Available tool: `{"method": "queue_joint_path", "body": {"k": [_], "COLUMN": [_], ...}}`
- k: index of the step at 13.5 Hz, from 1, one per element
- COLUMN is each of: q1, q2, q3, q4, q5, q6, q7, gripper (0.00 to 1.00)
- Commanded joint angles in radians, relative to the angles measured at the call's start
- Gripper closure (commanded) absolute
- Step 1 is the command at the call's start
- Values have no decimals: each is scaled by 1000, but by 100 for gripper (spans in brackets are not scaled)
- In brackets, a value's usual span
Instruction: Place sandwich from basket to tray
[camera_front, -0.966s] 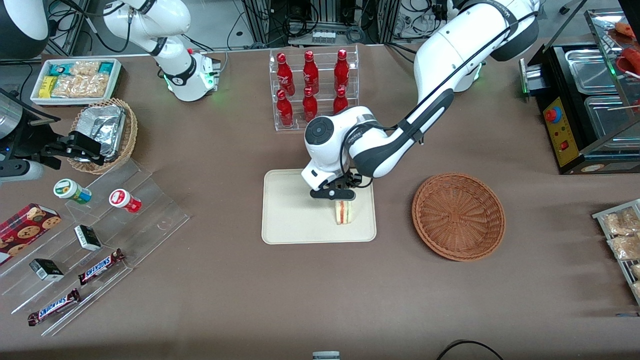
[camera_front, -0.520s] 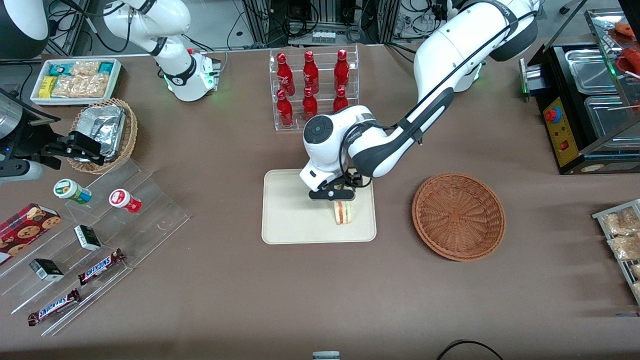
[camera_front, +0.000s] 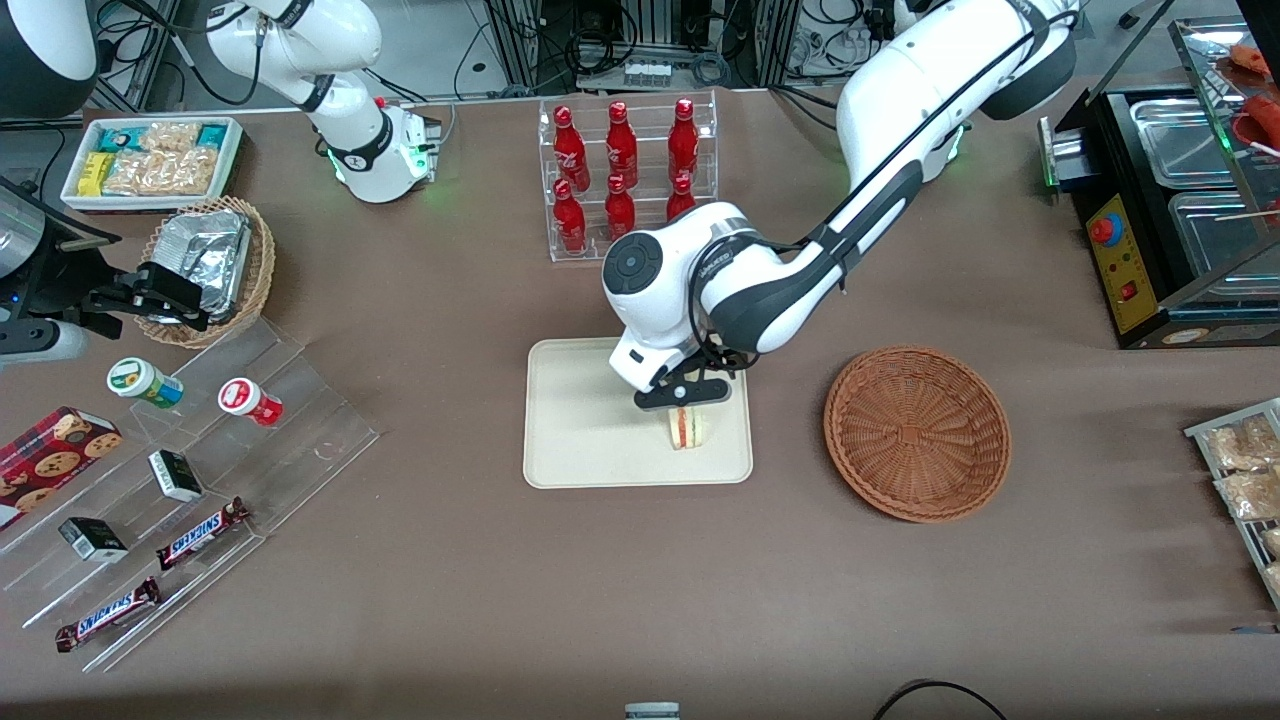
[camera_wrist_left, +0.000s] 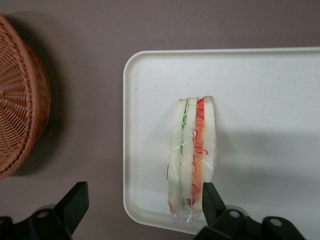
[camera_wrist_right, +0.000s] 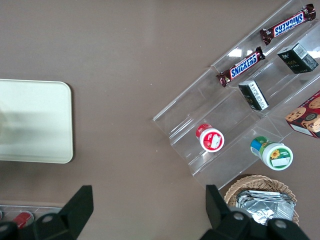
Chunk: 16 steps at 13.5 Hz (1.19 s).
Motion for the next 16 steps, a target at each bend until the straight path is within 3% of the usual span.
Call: {"method": "queue_joint_path", "body": {"k": [1,3,6,8,10,12,13,16], "q1": [6,35,51,90,74,11,15,64], "q2": [-47,-70,-118,-173,-254,-340,-378,-449], "q3": [10,12,15,27,166,373,427,498], "q4": [51,83,137,138,128,105,89,88], "q5": [-91,-151,-163,-215,-348,-488,-541,-565], "q6": [-46,-46,-116,-156,-159,-183,-214,-335], "q7": [-12,-11,-3,26,115,316,415,697], "gripper": [0,0,0,0,0,0,0,0]}}
